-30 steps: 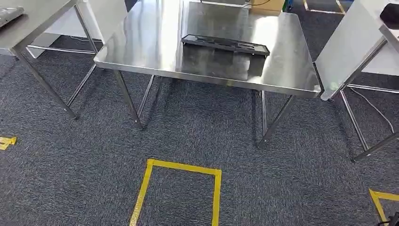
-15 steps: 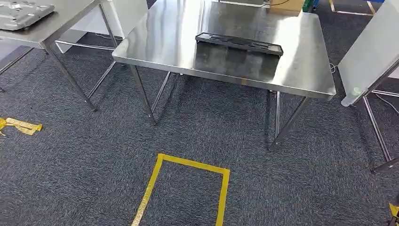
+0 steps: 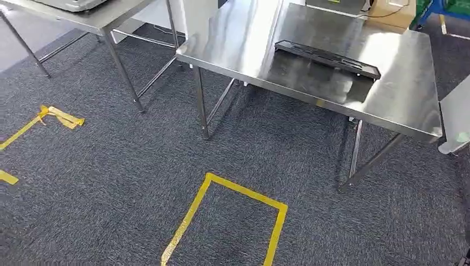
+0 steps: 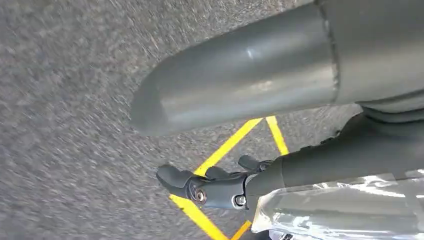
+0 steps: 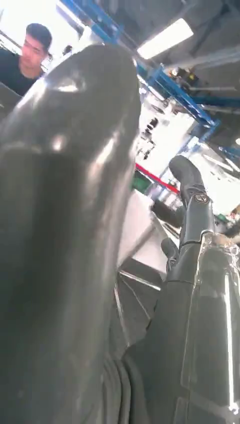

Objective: Take the parts from the cabinet and place them on the table.

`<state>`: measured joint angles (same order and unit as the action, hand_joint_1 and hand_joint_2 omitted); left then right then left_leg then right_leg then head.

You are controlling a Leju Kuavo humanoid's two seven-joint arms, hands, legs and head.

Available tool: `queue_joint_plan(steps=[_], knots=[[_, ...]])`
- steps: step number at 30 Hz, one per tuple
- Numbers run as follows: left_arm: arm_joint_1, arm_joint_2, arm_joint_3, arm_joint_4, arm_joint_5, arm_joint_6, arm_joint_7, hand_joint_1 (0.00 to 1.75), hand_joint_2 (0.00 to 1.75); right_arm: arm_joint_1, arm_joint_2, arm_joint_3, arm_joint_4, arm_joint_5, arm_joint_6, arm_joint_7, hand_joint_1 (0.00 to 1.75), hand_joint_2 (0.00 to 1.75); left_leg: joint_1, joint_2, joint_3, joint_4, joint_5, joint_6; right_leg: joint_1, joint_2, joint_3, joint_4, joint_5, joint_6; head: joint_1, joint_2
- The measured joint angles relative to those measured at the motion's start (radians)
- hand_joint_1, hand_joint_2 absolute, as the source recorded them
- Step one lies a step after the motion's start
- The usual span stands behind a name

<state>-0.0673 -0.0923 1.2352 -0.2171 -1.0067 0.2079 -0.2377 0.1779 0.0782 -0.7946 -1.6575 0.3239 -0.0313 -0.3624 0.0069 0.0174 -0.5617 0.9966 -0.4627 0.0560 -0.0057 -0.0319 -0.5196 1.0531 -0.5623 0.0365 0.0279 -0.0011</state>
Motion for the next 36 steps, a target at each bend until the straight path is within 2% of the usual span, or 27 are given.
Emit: queue_joint_plan(steps=[2, 3, 4, 5, 7, 8, 9, 10, 12, 13, 14, 15, 17, 18, 19, 20, 22, 23, 24, 25, 28, 29, 30, 31, 33, 34, 36], knots=[[0.0, 0.0, 0.0, 0.0, 0.0, 0.0, 0.001, 0.0, 0.0, 0.001, -0.002, -0.004, 0.003, 0.003, 0.001, 0.0, 0.0, 0.0, -0.001, -0.025, -0.011, 0.001, 0.006, 0.006, -0.002, 0.025, -0.079, 0.171, -0.073, -0.007, 0.002, 0.0], [0.0, 0.0, 0.0, 0.001, 0.0, 0.0, 0.002, 0.0, 0.0, 0.002, -0.002, -0.004, 0.007, 0.009, 0.002, 0.0, 0.0, 0.0, -0.001, -0.038, -0.015, 0.001, 0.01, 0.005, -0.003, 0.027, -0.109, 0.236, -0.091, -0.004, 0.002, 0.0], [0.001, 0.0, 0.0, 0.001, 0.0, 0.0, 0.002, 0.0, 0.0, 0.004, -0.002, -0.004, 0.01, 0.014, 0.003, 0.0, 0.0, 0.0, -0.001, -0.053, -0.018, 0.001, 0.013, 0.004, -0.004, 0.027, -0.117, 0.254, -0.089, 0.003, 0.002, 0.0], [0.001, 0.0, 0.0, 0.002, 0.0, 0.0, 0.003, 0.0, 0.0, 0.004, -0.005, -0.003, 0.012, 0.018, 0.004, 0.0, 0.0, 0.0, -0.001, -0.068, -0.019, 0.002, 0.016, 0.002, -0.006, 0.028, -0.098, 0.217, -0.067, 0.013, 0.003, 0.0], [0.001, -0.001, 0.0, 0.005, -0.001, 0.0, 0.003, 0.0, 0.0, 0.004, -0.011, -0.003, 0.015, 0.019, 0.004, 0.0, 0.0, 0.0, 0.001, -0.099, -0.018, 0.002, 0.02, -0.005, -0.012, 0.045, -0.006, 0.033, 0.01, 0.033, 0.003, 0.0], [0.001, -0.001, 0.0, 0.005, -0.001, 0.0, 0.003, 0.0, 0.0, 0.004, -0.014, -0.003, 0.015, 0.02, 0.004, 0.0, 0.0, 0.0, 0.001, -0.112, -0.02, 0.002, 0.024, -0.01, -0.017, 0.09, 0.04, -0.061, 0.039, 0.037, 0.003, 0.0], [0.001, -0.001, 0.0, 0.005, -0.001, 0.0, 0.003, 0.0, 0.0, 0.003, -0.015, -0.002, 0.017, 0.02, 0.004, 0.0, 0.0, 0.0, -0.005, -0.123, -0.023, 0.007, 0.026, -0.017, -0.013, 0.121, 0.044, -0.08, 0.035, 0.028, 0.003, 0.0], [0.001, -0.001, 0.0, 0.005, -0.002, 0.0, 0.003, 0.0, 0.0, 0.004, -0.017, -0.002, 0.018, 0.02, 0.005, 0.001, 0.0, 0.0, -0.005, -0.132, -0.029, 0.005, 0.03, -0.023, -0.01, 0.1, 0.039, -0.079, 0.039, 0.018, 0.003, 0.0], [0.006, -0.002, 0.0, 0.006, -0.002, 0.001, 0.003, 0.0, 0.0, 0.004, -0.018, -0.002, 0.018, 0.025, 0.005, 0.001, 0.0, 0.0, -0.002, -0.151, -0.035, 0.001, 0.038, -0.036, -0.003, 0.082, 0.036, -0.074, 0.041, 0.007, 0.003, 0.0], [0.009, -0.002, 0.0, 0.006, -0.002, 0.003, 0.004, 0.0, 0.0, 0.002, -0.019, 0.0, 0.018, 0.028, 0.005, 0.001, 0.0, 0.0, -0.001, -0.164, -0.039, 0.002, 0.041, -0.042, -0.01, 0.069, 0.044, -0.079, 0.047, -0.003, 0.003, 0.0], [0.01, -0.003, -0.001, 0.006, -0.003, 0.006, 0.004, 0.0, 0.0, 0.001, -0.021, 0.0, 0.018, 0.03, 0.007, 0.001, 0.0, 0.0, 0.0, -0.11, -0.047, 0.022, 0.024, -0.041, -0.018, 0.053, 0.044, -0.082, 0.054, -0.013, 0.003, 0.0], [0.009, -0.002, -0.001, 0.006, -0.004, 0.01, 0.004, 0.0, 0.0, 0.004, -0.021, 0.001, 0.018, 0.033, 0.009, 0.0, 0.0, 0.0, -0.003, -0.059, -0.068, 0.071, -0.018, -0.045, -0.016, 0.041, 0.041, -0.082, 0.055, -0.024, -0.003, 0.0], [0.007, -0.001, -0.001, 0.007, -0.008, 0.018, 0.003, 0.0, 0.0, 0.009, -0.023, 0.001, 0.018, 0.038, 0.01, 0.001, 0.0, 0.0, -0.001, -0.028, -0.138, 0.228, -0.106, -0.052, -0.01, 0.013, 0.036, -0.081, 0.057, -0.028, -0.003, 0.0], [0.007, -0.003, -0.001, 0.007, -0.009, 0.02, 0.002, 0.0, 0.0, 0.008, -0.024, 0.003, 0.019, 0.043, 0.01, 0.003, 0.0, 0.0, 0.0, -0.025, -0.168, 0.299, -0.133, -0.055, -0.008, -0.001, 0.03, -0.081, 0.057, -0.03, -0.003, 0.0], [0.008, -0.003, -0.001, 0.008, -0.01, 0.022, 0.002, 0.0, 0.0, 0.008, -0.027, 0.008, 0.023, 0.047, 0.007, 0.004, 0.0, 0.0, 0.002, -0.024, -0.179, 0.333, -0.137, -0.057, -0.007, -0.017, 0.025, -0.081, 0.057, -0.03, -0.003, 0.0], [0.009, -0.003, -0.001, 0.008, -0.01, 0.025, 0.002, 0.0, 0.0, 0.007, -0.03, 0.015, 0.027, 0.049, 0.001, 0.004, 0.0, 0.0, 0.004, -0.023, -0.165, 0.315, -0.121, -0.058, -0.007, -0.03, 0.025, -0.081, 0.057, -0.03, -0.003, 0.0], [0.01, -0.002, -0.001, 0.008, -0.011, 0.034, 0.001, 0.0, 0.0, 0.0, -0.042, 0.033, 0.039, 0.05, -0.016, 0.009, 0.0, 0.0, 0.005, 0.0, -0.07, 0.154, -0.053, -0.057, -0.008, -0.057, 0.027, -0.08, 0.056, -0.03, -0.003, 0.0], [0.008, -0.002, -0.001, 0.008, -0.012, 0.037, 0.001, 0.0, 0.0, -0.003, -0.049, 0.041, 0.044, 0.049, -0.024, 0.011, 0.0, 0.0, 0.004, 0.037, -0.015, 0.067, -0.027, -0.055, -0.007, -0.067, 0.034, -0.079, 0.053, -0.025, -0.003, 0.0], [0.004, -0.002, -0.001, 0.008, -0.016, 0.039, 0.0, 0.0, 0.0, -0.002, -0.06, 0.049, 0.048, 0.045, -0.035, 0.013, 0.0, 0.0, 0.0, 0.084, 0.014, 0.012, -0.029, -0.052, 0.006, -0.08, 0.032, -0.074, 0.049, -0.018, -0.004, 0.0], [0.002, -0.002, -0.001, 0.008, -0.019, 0.04, 0.0, 0.0, 0.0, -0.003, -0.069, 0.054, 0.053, 0.042, -0.042, 0.015, 0.0, 0.0, -0.002, 0.06, 0.01, 0.014, -0.023, -0.042, 0.007, -0.091, 0.035, -0.072, 0.045, -0.012, 0.004, 0.0], [0.003, -0.003, -0.002, 0.009, -0.021, 0.045, 0.0, 0.0, 0.0, -0.009, -0.088, 0.075, 0.061, 0.033, -0.053, 0.019, 0.0, 0.0, -0.009, 0.023, -0.001, 0.011, -0.013, -0.024, 0.005, -0.127, 0.041, -0.076, 0.048, 0.001, 0.005, 0.0], [0.004, -0.003, -0.002, 0.009, -0.021, 0.047, 0.0, 0.0, 0.0, -0.008, -0.093, 0.079, 0.062, 0.032, -0.054, 0.019, 0.0, 0.0, -0.001, 0.013, 0.003, 0.003, -0.005, -0.013, 0.003, -0.102, 0.031, -0.068, 0.038, 0.008, 0.007, 0.0], [0.002, -0.003, -0.002, 0.009, -0.021, 0.05, 0.0, 0.0, 0.0, -0.006, -0.098, 0.083, 0.064, 0.031, -0.056, 0.019, 0.0, 0.0, -0.002, 0.003, 0.0, 0.002, -0.002, -0.007, -0.003, -0.036, 0.02, -0.034, 0.015, 0.006, 0.007, 0.0], [0.0, -0.001, -0.002, 0.009, -0.021, 0.051, 0.0, 0.0, 0.0, 0.0, -0.103, 0.083, 0.066, 0.029, -0.06, 0.02, 0.0, 0.0, -0.002, -0.01, -0.005, 0.002, 0.002, -0.003, -0.007, 0.002, -0.013, 0.037, -0.022, -0.001, 0.009, 0.0], [0.0, -0.001, -0.002, 0.009, -0.021, 0.051, 0.0, 0.0, 0.0, 0.008, -0.108, 0.085, 0.071, 0.029, -0.062, 0.021, 0.0, 0.0, -0.004, -0.039, -0.013, 0.003, 0.006, 0.002, -0.007, 0.025, -0.096, 0.21, -0.086, -0.007, 0.011, 0.0], [0.001, -0.002, -0.002, 0.009, -0.021, 0.052, 0.0, 0.0, 0.0, 0.008, -0.108, 0.087, 0.074, 0.029, -0.063, 0.021, 0.0, 0.0, -0.005, -0.053, -0.015, 0.003, 0.008, 0.002, -0.007, 0.027, -0.119, 0.253, -0.093, -0.002, 0.011, 0.0], [0.001, -0.002, -0.002, 0.01, -0.021, 0.052, 0.0, 0.0, 0.0, 0.01, -0.11, 0.089, 0.078, 0.029, -0.063, 0.021, 0.0, 0.0, -0.005, -0.082, -0.015, 0.004, 0.011, -0.001, -0.008, 0.029, -0.093, 0.19, -0.051, 0.015, 0.011, 0.0]])
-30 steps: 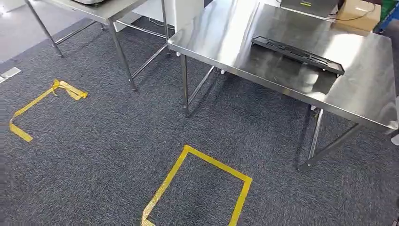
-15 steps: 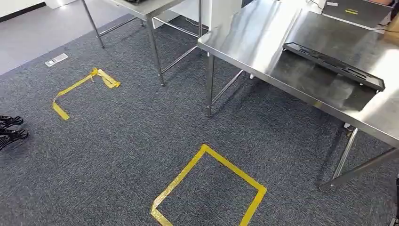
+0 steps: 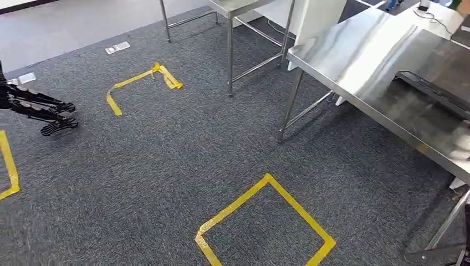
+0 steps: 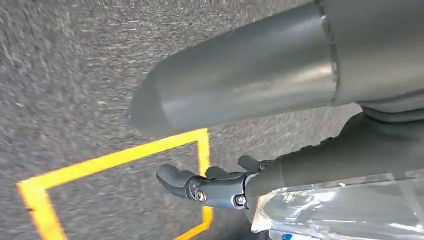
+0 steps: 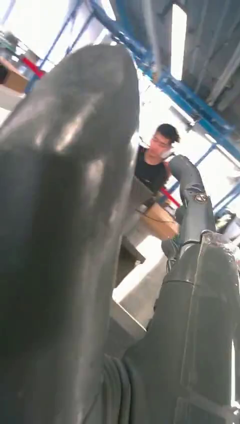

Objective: Take the parts from the cabinet and place them on the table.

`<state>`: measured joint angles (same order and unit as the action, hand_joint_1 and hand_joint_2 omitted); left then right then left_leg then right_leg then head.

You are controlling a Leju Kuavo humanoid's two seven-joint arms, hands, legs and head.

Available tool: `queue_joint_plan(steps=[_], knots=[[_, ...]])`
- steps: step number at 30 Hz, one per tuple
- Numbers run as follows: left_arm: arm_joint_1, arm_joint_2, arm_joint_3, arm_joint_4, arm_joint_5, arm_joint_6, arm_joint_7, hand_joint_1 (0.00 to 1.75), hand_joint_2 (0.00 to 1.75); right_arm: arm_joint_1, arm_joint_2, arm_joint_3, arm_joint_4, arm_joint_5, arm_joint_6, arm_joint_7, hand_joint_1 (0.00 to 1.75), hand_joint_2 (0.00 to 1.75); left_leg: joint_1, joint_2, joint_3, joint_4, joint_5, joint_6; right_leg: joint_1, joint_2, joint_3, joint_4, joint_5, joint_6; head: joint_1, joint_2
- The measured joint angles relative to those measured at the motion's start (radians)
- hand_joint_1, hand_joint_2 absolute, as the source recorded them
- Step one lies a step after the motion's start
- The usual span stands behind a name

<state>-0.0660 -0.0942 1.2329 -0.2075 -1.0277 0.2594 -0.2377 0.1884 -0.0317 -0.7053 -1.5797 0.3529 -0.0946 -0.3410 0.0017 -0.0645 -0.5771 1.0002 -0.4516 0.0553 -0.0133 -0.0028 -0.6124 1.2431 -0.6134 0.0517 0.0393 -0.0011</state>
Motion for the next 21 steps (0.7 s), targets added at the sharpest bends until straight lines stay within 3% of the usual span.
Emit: queue_joint_plan(steps=[1, 2, 3, 7, 8, 9, 10, 11, 12, 13, 14, 15, 16, 17, 18, 21], knots=[[0.0, 0.0, 0.0, 0.001, 0.0, 0.0, 0.0, 0.0, 0.0, 0.0, -0.002, 0.001, 0.001, 0.0, 0.0, 0.0, 0.0, 0.0, 0.001, -0.015, 0.001, 0.0, 0.002, -0.003, -0.001, 0.006, 0.043, -0.092, 0.041, 0.01, 0.0, 0.0], [0.0, 0.0, 0.0, 0.001, 0.0, 0.0, 0.0, 0.0, 0.0, 0.0, -0.005, 0.003, 0.001, 0.0, -0.001, 0.0, 0.0, 0.0, 0.002, -0.029, 0.002, 0.001, 0.004, -0.006, -0.004, 0.029, 0.089, -0.188, 0.079, 0.017, 0.0, 0.0], [0.0, 0.0, 0.0, 0.002, 0.0, 0.0, 0.0, 0.0, 0.0, 0.0, -0.007, 0.004, 0.003, 0.0, -0.001, 0.0, 0.0, 0.0, 0.0, -0.041, 0.0, 0.002, 0.006, -0.012, -0.01, 0.082, 0.117, -0.258, 0.092, 0.015, 0.0, 0.0], [0.005, 0.0, 0.0, 0.004, 0.012, -0.007, -0.002, 0.0, 0.0, -0.001, -0.008, 0.006, 0.004, 0.0, -0.003, 0.0, 0.0, 0.0, 0.001, -0.08, -0.015, -0.003, 0.019, -0.036, 0.006, 0.036, 0.122, -0.257, 0.103, -0.015, -0.002, 0.0], [0.006, 0.0, 0.001, 0.005, 0.013, -0.009, -0.006, 0.0, 0.0, -0.001, -0.009, 0.006, 0.004, 0.0, -0.004, 0.0, 0.0, 0.0, 0.003, -0.084, -0.018, 0.003, 0.017, -0.039, -0.008, 0.022, 0.118, -0.268, 0.111, -0.027, -0.001, 0.0], [0.006, -0.002, 0.001, 0.005, 0.018, -0.009, -0.011, 0.0, 0.0, -0.001, -0.009, 0.006, 0.004, 0.0, -0.005, 0.0, 0.0, 0.0, -0.001, -0.022, -0.032, 0.032, -0.011, -0.04, -0.006, 0.011, 0.121, -0.269, 0.113, -0.033, -0.002, 0.0], [0.005, -0.002, 0.002, 0.005, 0.023, -0.008, -0.019, 0.0, 0.0, 0.004, -0.008, 0.006, 0.004, 0.0, -0.005, -0.002, 0.0, 0.0, -0.001, 0.021, -0.059, 0.09, -0.054, -0.044, -0.004, -0.001, 0.12, -0.268, 0.114, -0.044, -0.006, 0.0], [0.002, 0.0, 0.002, 0.005, 0.024, 0.001, -0.028, 0.0, 0.0, 0.009, -0.007, 0.006, 0.004, 0.0, -0.005, -0.002, 0.0, 0.0, 0.001, 0.042, -0.096, 0.173, -0.099, -0.048, 0.001, -0.015, 0.118, -0.268, 0.113, -0.046, -0.006, 0.0], [0.001, -0.001, 0.004, 0.005, 0.032, 0.01, -0.035, 0.0, 0.0, 0.01, -0.007, 0.006, 0.004, 0.0, -0.005, -0.003, 0.0, 0.0, 0.003, 0.051, -0.131, 0.251, -0.133, -0.052, 0.004, -0.03, 0.116, -0.268, 0.113, -0.046, -0.006, 0.0], [0.001, -0.003, 0.006, 0.005, 0.038, 0.018, -0.039, 0.0, 0.0, 0.008, -0.006, 0.006, 0.004, 0.002, -0.005, -0.003, 0.0, 0.0, 0.004, 0.056, -0.155, 0.307, -0.15, -0.054, 0.004, -0.043, 0.107, -0.267, 0.113, -0.046, -0.006, 0.0], [0.001, -0.005, 0.01, 0.005, 0.045, 0.027, -0.045, 0.0, 0.0, 0.007, -0.005, 0.006, 0.004, 0.004, -0.005, -0.004, 0.0, 0.0, 0.006, 0.058, -0.156, 0.317, -0.145, -0.056, 0.005, -0.057, 0.108, -0.267, 0.112, -0.047, -0.006, 0.0], [0.001, -0.005, 0.014, 0.005, 0.048, 0.039, -0.052, 0.0, 0.0, 0.006, -0.003, 0.007, 0.005, 0.006, -0.005, -0.004, 0.0, 0.0, 0.009, 0.062, -0.135, 0.281, -0.122, -0.057, 0.005, -0.071, 0.107, -0.267, 0.111, -0.047, -0.006, 0.0], [0.001, -0.005, 0.016, 0.005, 0.055, 0.047, -0.058, 0.0, 0.0, 0.003, -0.004, 0.009, 0.005, 0.006, -0.005, -0.004, 0.0, 0.0, 0.01, 0.069, -0.092, 0.21, -0.088, -0.057, 0.005, -0.082, 0.109, -0.267, 0.11, -0.047, -0.006, 0.0], [0.0, -0.005, 0.02, 0.005, 0.058, 0.053, -0.068, 0.0, 0.0, 0.0, -0.004, 0.01, 0.007, 0.006, -0.005, -0.004, 0.0, 0.0, 0.011, 0.091, -0.033, 0.113, -0.053, -0.056, 0.004, -0.094, 0.111, -0.266, 0.11, -0.047, -0.006, 0.0], [-0.002, -0.005, 0.023, 0.005, 0.058, 0.055, -0.074, 0.0, 0.0, -0.003, -0.006, 0.011, 0.008, 0.006, -0.005, -0.004, 0.0, 0.0, 0.01, 0.126, 0.009, 0.047, -0.037, -0.053, 0.004, -0.103, 0.119, -0.265, 0.108, -0.043, -0.006, 0.0], [-0.002, -0.005, 0.023, 0.005, 0.058, 0.055, -0.074, 0.0, 0.0, -0.003, -0.006, 0.011, 0.008, 0.006, -0.005, -0.004, 0.0, 0.0, 0.01, 0.126, 0.009, 0.047, -0.037, -0.053, 0.004, -0.103, 0.119, -0.265, 0.108, -0.043, -0.006, 0.0]])
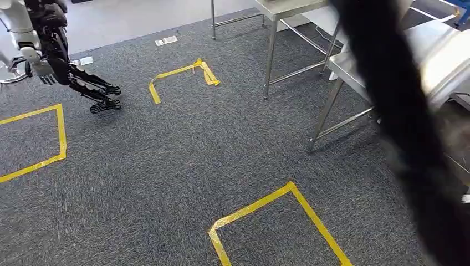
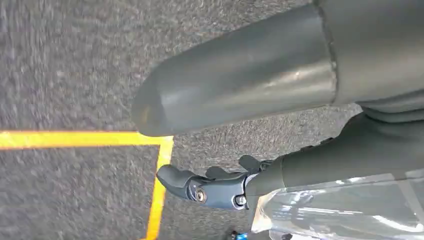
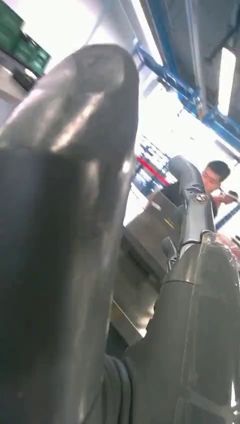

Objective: Take the parts from the cabinet and place them on the table.

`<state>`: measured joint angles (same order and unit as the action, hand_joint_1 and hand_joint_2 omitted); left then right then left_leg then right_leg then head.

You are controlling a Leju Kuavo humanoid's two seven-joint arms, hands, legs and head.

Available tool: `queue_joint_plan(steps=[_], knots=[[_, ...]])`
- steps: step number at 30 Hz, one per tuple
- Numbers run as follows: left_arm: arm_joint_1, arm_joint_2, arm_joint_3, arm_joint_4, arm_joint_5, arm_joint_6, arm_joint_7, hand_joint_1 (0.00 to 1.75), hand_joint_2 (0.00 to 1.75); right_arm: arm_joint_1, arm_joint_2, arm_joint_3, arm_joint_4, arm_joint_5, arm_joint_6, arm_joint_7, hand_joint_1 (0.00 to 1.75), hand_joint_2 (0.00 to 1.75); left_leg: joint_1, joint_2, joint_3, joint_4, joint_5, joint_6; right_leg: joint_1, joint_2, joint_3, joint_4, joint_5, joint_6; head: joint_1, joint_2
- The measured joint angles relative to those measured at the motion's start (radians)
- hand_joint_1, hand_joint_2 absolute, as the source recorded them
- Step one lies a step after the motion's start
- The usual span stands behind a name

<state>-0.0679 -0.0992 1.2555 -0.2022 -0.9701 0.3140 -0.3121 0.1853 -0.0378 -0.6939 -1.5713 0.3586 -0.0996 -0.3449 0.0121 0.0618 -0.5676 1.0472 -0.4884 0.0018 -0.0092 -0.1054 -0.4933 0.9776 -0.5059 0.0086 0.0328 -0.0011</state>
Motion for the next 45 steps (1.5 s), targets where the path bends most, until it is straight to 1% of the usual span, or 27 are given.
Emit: queue_joint_plan(steps=[2, 4, 5, 6, 9, 12, 13, 14, 18, 19, 20, 21, 23, 24, 25, 27, 28, 29, 33, 34, 36, 37, 39, 41, 43, 44, 45], knots=[[-0.001, 0.0, 0.0, 0.0, -0.002, 0.0, -0.003, 0.0, 0.0, -0.001, -0.001, 0.0, 0.001, 0.0, 0.0, 0.0, 0.0, 0.0, -0.001, 0.02, 0.013, -0.019, 0.002, 0.001, 0.003, -0.003, 0.005, 0.001, -0.001, 0.001, -0.001, 0.0], [-0.007, -0.002, 0.001, 0.0, -0.008, -0.001, -0.029, 0.0, 0.0, -0.006, -0.015, 0.003, 0.006, 0.0, -0.002, -0.001, 0.0, 0.0, -0.009, 0.009, 0.014, -0.038, 0.006, 0.014, 0.013, -0.027, 0.003, 0.005, -0.007, 0.014, 0.003, 0.0], [-0.005, -0.002, 0.002, 0.0, -0.002, -0.002, -0.052, 0.0, 0.0, -0.017, -0.024, 0.009, 0.013, -0.002, -0.004, -0.002, 0.0, 0.0, -0.015, -0.02, 0.004, -0.041, 0.013, 0.026, 0.011, -0.054, 0.006, 0.005, -0.006, 0.021, 0.002, 0.0], [-0.009, 0.001, 0.006, 0.0, 0.005, -0.002, -0.061, 0.0, 0.0, -0.018, -0.038, 0.016, 0.022, -0.003, -0.006, -0.003, 0.0, 0.0, -0.007, -0.059, 0.003, -0.051, 0.028, 0.049, -0.002, 0.084, -0.067, 0.156, -0.089, 0.02, 0.006, 0.0], [-0.01, 0.0, 0.007, 0.0, 0.004, -0.002, -0.061, 0.0, 0.0, -0.015, -0.04, 0.019, 0.033, -0.002, -0.006, -0.003, 0.0, 0.0, -0.008, -0.103, -0.003, -0.05, 0.031, 0.052, -0.004, 0.101, -0.162, 0.342, -0.141, 0.025, 0.007, 0.0], [-0.009, 0.0, 0.008, 0.0, 0.004, -0.002, -0.061, 0.0, 0.0, -0.015, -0.044, 0.021, 0.039, -0.002, -0.006, -0.003, 0.0, 0.0, -0.006, -0.15, 0.001, -0.049, 0.035, 0.047, -0.01, 0.114, -0.078, 0.155, -0.047, 0.056, 0.008, 0.0], [-0.009, -0.001, 0.008, 0.0, 0.004, -0.002, -0.061, 0.0, 0.0, -0.015, -0.046, 0.022, 0.04, -0.002, -0.006, -0.003, 0.0, 0.0, -0.005, -0.163, 0.001, -0.048, 0.036, 0.043, -0.016, 0.149, -0.038, 0.067, -0.013, 0.063, 0.008, 0.0], [-0.01, 0.0, 0.008, 0.0, 0.004, -0.002, -0.061, 0.0, 0.0, -0.015, -0.046, 0.022, 0.041, -0.003, -0.006, -0.003, 0.0, 0.0, -0.01, -0.178, -0.006, -0.041, 0.036, 0.036, -0.021, 0.214, -0.023, 0.014, -0.005, 0.061, 0.01, 0.0], [-0.003, -0.001, 0.009, 0.0, 0.005, -0.003, -0.065, 0.0, 0.0, -0.021, -0.05, 0.023, 0.045, -0.005, -0.006, -0.003, 0.0, 0.0, -0.003, -0.227, -0.026, -0.047, 0.052, 0.006, -0.01, 0.159, -0.02, 0.015, 0.008, 0.032, 0.006, 0.0], [-0.002, -0.002, 0.009, 0.0, 0.006, -0.006, -0.071, 0.0, 0.0, -0.025, -0.051, 0.023, 0.045, -0.005, -0.006, -0.003, 0.0, 0.0, -0.001, -0.196, -0.031, -0.034, 0.04, 0.007, -0.023, 0.142, -0.017, 0.008, 0.013, 0.024, 0.006, 0.0], [-0.004, -0.003, 0.009, 0.001, 0.006, -0.007, -0.074, 0.0, 0.0, -0.027, -0.051, 0.025, 0.046, -0.006, -0.007, -0.003, 0.0, 0.0, -0.008, -0.132, -0.049, 0.003, 0.01, 0.005, -0.019, 0.132, -0.017, 0.007, 0.014, 0.018, 0.001, 0.0], [-0.007, -0.002, 0.009, 0.0, 0.007, -0.007, -0.076, 0.0, 0.0, -0.026, -0.055, 0.025, 0.047, -0.006, -0.008, -0.003, 0.0, 0.0, -0.008, -0.094, -0.082, 0.074, -0.034, 0.002, -0.015, 0.114, -0.017, 0.007, 0.012, 0.007, -0.005, 0.0], [-0.01, -0.003, 0.009, 0.001, 0.007, -0.007, -0.075, 0.0, 0.0, -0.03, -0.064, 0.026, 0.055, -0.007, -0.011, -0.003, 0.0, 0.0, -0.006, -0.072, -0.161, 0.241, -0.105, -0.002, -0.009, 0.081, -0.019, 0.007, 0.011, 0.005, -0.004, 0.0], [-0.01, -0.004, 0.009, 0.001, 0.007, -0.007, -0.07, 0.0, 0.0, -0.033, -0.068, 0.026, 0.06, -0.008, -0.013, -0.003, 0.0, 0.0, -0.004, -0.069, -0.177, 0.279, -0.11, -0.003, -0.007, 0.066, -0.021, 0.008, 0.011, 0.005, -0.004, 0.0], [-0.01, -0.005, 0.01, 0.002, 0.008, -0.007, -0.067, 0.0, 0.0, -0.034, -0.07, 0.027, 0.064, -0.009, -0.015, -0.003, 0.0, 0.0, -0.001, -0.068, -0.17, 0.268, -0.096, -0.004, -0.007, 0.052, -0.028, 0.008, 0.01, 0.005, -0.004, 0.0], [-0.009, -0.005, 0.01, 0.002, 0.01, -0.006, -0.062, 0.0, 0.0, -0.035, -0.075, 0.031, 0.071, -0.011, -0.017, -0.003, 0.0, 0.0, 0.001, -0.054, -0.089, 0.127, -0.027, -0.004, -0.007, 0.026, -0.025, 0.008, 0.008, 0.004, -0.005, 0.0], [-0.009, -0.005, 0.01, 0.002, 0.011, -0.005, -0.061, 0.0, 0.0, -0.036, -0.077, 0.032, 0.073, -0.014, -0.018, -0.003, 0.0, 0.0, 0.001, -0.021, -0.027, 0.026, 0.004, -0.003, -0.007, 0.014, -0.016, 0.009, 0.005, 0.008, -0.006, 0.0], [-0.012, -0.006, 0.01, 0.002, 0.011, -0.004, -0.061, 0.0, 0.0, -0.035, -0.08, 0.034, 0.073, -0.016, -0.02, -0.003, 0.0, 0.0, -0.001, 0.04, 0.01, -0.034, 0.002, 0.001, 0.002, 0.006, -0.012, 0.011, 0.002, 0.013, -0.009, 0.0], [-0.014, -0.009, 0.01, 0.002, 0.014, -0.001, -0.062, 0.0, 0.0, -0.03, -0.083, 0.038, 0.068, -0.021, -0.026, -0.005, 0.0, 0.0, -0.015, -0.015, -0.003, -0.033, 0.015, 0.024, 0.005, -0.04, -0.001, 0.006, 0.002, 0.032, -0.004, 0.0], [-0.013, -0.009, 0.01, 0.002, 0.015, -0.001, -0.063, 0.0, 0.0, -0.026, -0.083, 0.039, 0.064, -0.022, -0.026, -0.004, 0.0, 0.0, -0.002, -0.027, 0.007, -0.049, 0.026, 0.038, 0.005, -0.034, -0.012, 0.013, -0.009, 0.041, -0.004, 0.0], [-0.015, -0.009, 0.01, 0.001, 0.015, 0.0, -0.066, 0.0, 0.0, -0.018, -0.083, 0.038, 0.058, -0.024, -0.026, -0.004, 0.0, 0.0, -0.004, -0.046, 0.004, -0.052, 0.032, 0.049, -0.003, 0.068, -0.047, 0.104, -0.06, 0.032, -0.004, 0.0], [-0.015, -0.008, 0.01, 0.001, 0.013, 0.0, -0.066, 0.0, 0.0, -0.009, -0.083, 0.035, 0.055, -0.024, -0.026, -0.003, 0.0, 0.0, -0.004, -0.061, 0.001, -0.052, 0.034, 0.051, -0.003, 0.092, -0.094, 0.199, -0.098, 0.027, -0.001, 0.0], [-0.015, -0.012, 0.01, 0.001, 0.005, -0.001, -0.064, 0.0, 0.0, 0.002, -0.076, 0.034, 0.055, -0.023, -0.026, -0.003, 0.0, 0.0, -0.006, -0.09, -0.003, -0.051, 0.036, 0.053, -0.003, 0.102, -0.167, 0.336, -0.133, 0.03, -0.002, 0.0], [-0.014, -0.014, 0.01, 0.001, 0.0, -0.001, -0.061, 0.0, 0.0, 0.003, -0.073, 0.033, 0.055, -0.022, -0.026, -0.002, 0.0, 0.0, -0.006, -0.117, -0.002, -0.051, 0.037, 0.051, -0.005, 0.103, -0.15, 0.287, -0.095, 0.046, -0.001, 0.0], [-0.015, -0.016, 0.01, 0.001, -0.002, -0.003, -0.061, 0.0, 0.0, 0.002, -0.074, 0.031, 0.052, -0.019, -0.026, -0.002, 0.0, 0.0, -0.004, -0.145, 0.001, -0.049, 0.038, 0.047, -0.009, 0.126, -0.064, 0.099, -0.013, 0.065, -0.001, 0.0], [-0.015, -0.016, 0.01, 0.001, -0.003, -0.005, -0.061, 0.0, 0.0, 0.002, -0.074, 0.03, 0.052, -0.017, -0.026, -0.002, 0.0, 0.0, -0.004, -0.157, -0.002, -0.048, 0.039, 0.043, -0.017, 0.175, -0.031, 0.021, 0.008, 0.067, -0.001, 0.0], [-0.016, -0.016, 0.01, 0.001, -0.005, -0.007, -0.061, 0.0, 0.0, 0.002, -0.075, 0.029, 0.052, -0.016, -0.025, 0.0, 0.0, 0.0, -0.012, -0.171, -0.007, -0.043, 0.038, 0.035, -0.01, 0.171, -0.032, 0.015, 0.01, 0.054, -0.002, 0.0]])
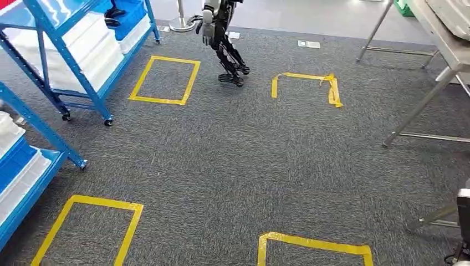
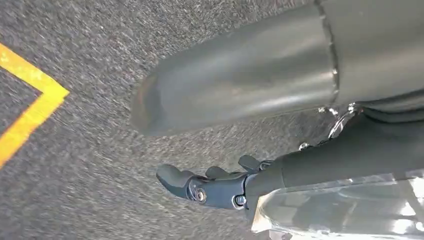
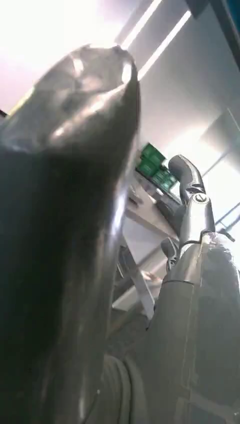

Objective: Take the parts from the cabinet and place them on the table.

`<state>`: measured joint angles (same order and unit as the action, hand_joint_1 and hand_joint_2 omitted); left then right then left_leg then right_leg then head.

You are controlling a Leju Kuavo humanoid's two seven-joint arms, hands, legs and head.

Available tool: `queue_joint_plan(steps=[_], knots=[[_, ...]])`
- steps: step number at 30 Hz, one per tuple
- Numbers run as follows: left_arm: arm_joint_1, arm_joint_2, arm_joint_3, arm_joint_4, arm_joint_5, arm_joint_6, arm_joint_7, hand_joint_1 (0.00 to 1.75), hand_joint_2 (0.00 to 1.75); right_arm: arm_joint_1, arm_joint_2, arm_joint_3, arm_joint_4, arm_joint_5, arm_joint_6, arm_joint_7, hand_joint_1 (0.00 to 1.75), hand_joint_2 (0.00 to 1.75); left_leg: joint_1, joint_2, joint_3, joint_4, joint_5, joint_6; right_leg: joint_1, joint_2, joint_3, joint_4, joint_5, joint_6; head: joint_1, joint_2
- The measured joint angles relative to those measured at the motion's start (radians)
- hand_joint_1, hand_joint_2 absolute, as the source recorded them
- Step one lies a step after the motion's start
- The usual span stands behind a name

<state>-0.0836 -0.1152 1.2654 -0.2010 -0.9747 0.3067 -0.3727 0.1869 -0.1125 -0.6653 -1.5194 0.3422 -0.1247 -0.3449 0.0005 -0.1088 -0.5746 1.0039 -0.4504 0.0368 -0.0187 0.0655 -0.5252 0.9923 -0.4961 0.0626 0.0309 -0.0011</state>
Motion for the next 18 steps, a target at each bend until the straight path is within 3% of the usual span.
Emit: queue_joint_plan(steps=[3, 4, 5, 6, 8, 9, 10, 11, 12, 13, 14, 15, 18], knots=[[0.003, 0.0, 0.0, 0.0, -0.006, -0.003, 0.001, 0.0, 0.0, -0.008, -0.007, -0.007, 0.0, 0.003, 0.006, 0.004, 0.0, 0.0, 0.003, -0.024, -0.012, -0.005, 0.012, -0.018, 0.005, -0.032, 0.001, 0.006, 0.005, -0.016, -0.001, 0.0], [0.003, 0.0, 0.0, 0.0, -0.007, -0.003, 0.003, 0.0, 0.0, -0.012, -0.009, -0.007, 0.001, 0.004, 0.007, 0.004, 0.0, 0.0, 0.004, -0.028, -0.016, -0.001, 0.009, -0.021, -0.008, -0.045, 0.0, 0.0, 0.011, -0.026, -0.001, 0.0], [0.003, -0.001, 0.0, 0.0, -0.009, -0.002, 0.003, 0.0, 0.0, -0.016, -0.013, -0.009, 0.001, 0.006, 0.008, 0.005, 0.0, 0.0, 0.0, 0.03, -0.025, 0.022, -0.013, -0.023, -0.008, -0.053, 0.001, -0.001, 0.013, -0.031, -0.001, 0.0], [0.0, -0.001, 0.0, 0.0, -0.008, -0.002, 0.003, 0.0, 0.0, -0.013, -0.013, -0.011, 0.002, 0.007, 0.008, 0.004, 0.0, 0.0, 0.0, 0.074, -0.049, 0.078, -0.054, -0.027, -0.007, -0.065, 0.001, -0.001, 0.012, -0.044, -0.008, 0.0], [-0.003, -0.001, -0.001, 0.001, -0.003, -0.002, 0.006, 0.0, 0.0, -0.009, -0.011, -0.018, 0.002, 0.008, 0.008, 0.003, 0.0, 0.0, 0.004, 0.1, -0.123, 0.241, -0.136, -0.034, -0.001, -0.092, -0.002, -0.001, 0.01, -0.049, -0.007, 0.0], [-0.003, -0.002, 0.0, 0.002, -0.001, -0.002, 0.011, 0.0, 0.0, -0.01, -0.01, -0.021, 0.003, 0.011, 0.008, 0.001, 0.0, 0.0, 0.004, 0.102, -0.151, 0.304, -0.155, -0.036, 0.0, -0.105, -0.003, -0.001, 0.01, -0.049, -0.007, 0.0], [-0.003, -0.002, 0.0, 0.004, 0.0, -0.002, 0.014, 0.0, 0.0, -0.009, -0.007, -0.023, 0.003, 0.014, 0.008, 0.0, 0.0, 0.0, 0.005, 0.103, -0.155, 0.317, -0.149, -0.037, 0.0, -0.119, -0.003, -0.001, 0.01, -0.049, -0.007, 0.0], [-0.003, -0.002, 0.0, 0.004, 0.0, -0.001, 0.017, 0.0, 0.0, -0.01, -0.005, -0.024, 0.003, 0.015, 0.008, 0.0, 0.0, 0.0, 0.005, 0.106, -0.135, 0.282, -0.123, -0.037, 0.0, -0.131, -0.002, -0.001, 0.01, -0.049, -0.007, 0.0], [-0.003, -0.001, 0.0, 0.005, 0.001, 0.001, 0.019, 0.0, 0.0, -0.01, -0.003, -0.024, 0.003, 0.016, 0.008, 0.0, 0.0, 0.0, 0.005, 0.112, -0.095, 0.21, -0.087, -0.036, 0.0, -0.143, -0.001, -0.001, 0.009, -0.048, -0.007, 0.0], [-0.003, 0.0, 0.0, 0.005, 0.001, 0.002, 0.02, 0.0, 0.0, -0.011, -0.002, -0.024, 0.002, 0.017, 0.008, 0.0, 0.0, 0.0, 0.005, 0.132, -0.038, 0.111, -0.047, -0.033, 0.0, -0.154, 0.001, 0.0, 0.008, -0.048, -0.007, 0.0], [-0.004, 0.0, 0.0, 0.005, 0.001, 0.003, 0.021, 0.0, 0.0, -0.012, -0.002, -0.024, 0.002, 0.017, 0.008, -0.001, 0.0, 0.0, 0.004, 0.174, 0.011, 0.03, -0.024, -0.029, 0.002, -0.163, 0.004, 0.0, 0.007, -0.046, -0.007, 0.0], [-0.008, 0.001, 0.0, 0.005, 0.0, 0.003, 0.021, 0.0, 0.0, -0.011, -0.002, -0.027, 0.002, 0.017, 0.008, -0.001, 0.0, 0.0, -0.003, 0.191, 0.02, 0.005, -0.029, -0.024, 0.017, -0.174, 0.004, 0.004, 0.002, -0.038, -0.007, 0.0], [-0.008, 0.0, 0.0, 0.006, 0.0, 0.004, 0.023, 0.0, 0.0, -0.019, -0.002, -0.03, 0.002, 0.018, 0.008, -0.003, 0.0, 0.0, -0.01, 0.152, 0.009, 0.005, -0.026, -0.006, 0.013, -0.205, 0.01, -0.001, 0.001, -0.028, -0.003, 0.0]])
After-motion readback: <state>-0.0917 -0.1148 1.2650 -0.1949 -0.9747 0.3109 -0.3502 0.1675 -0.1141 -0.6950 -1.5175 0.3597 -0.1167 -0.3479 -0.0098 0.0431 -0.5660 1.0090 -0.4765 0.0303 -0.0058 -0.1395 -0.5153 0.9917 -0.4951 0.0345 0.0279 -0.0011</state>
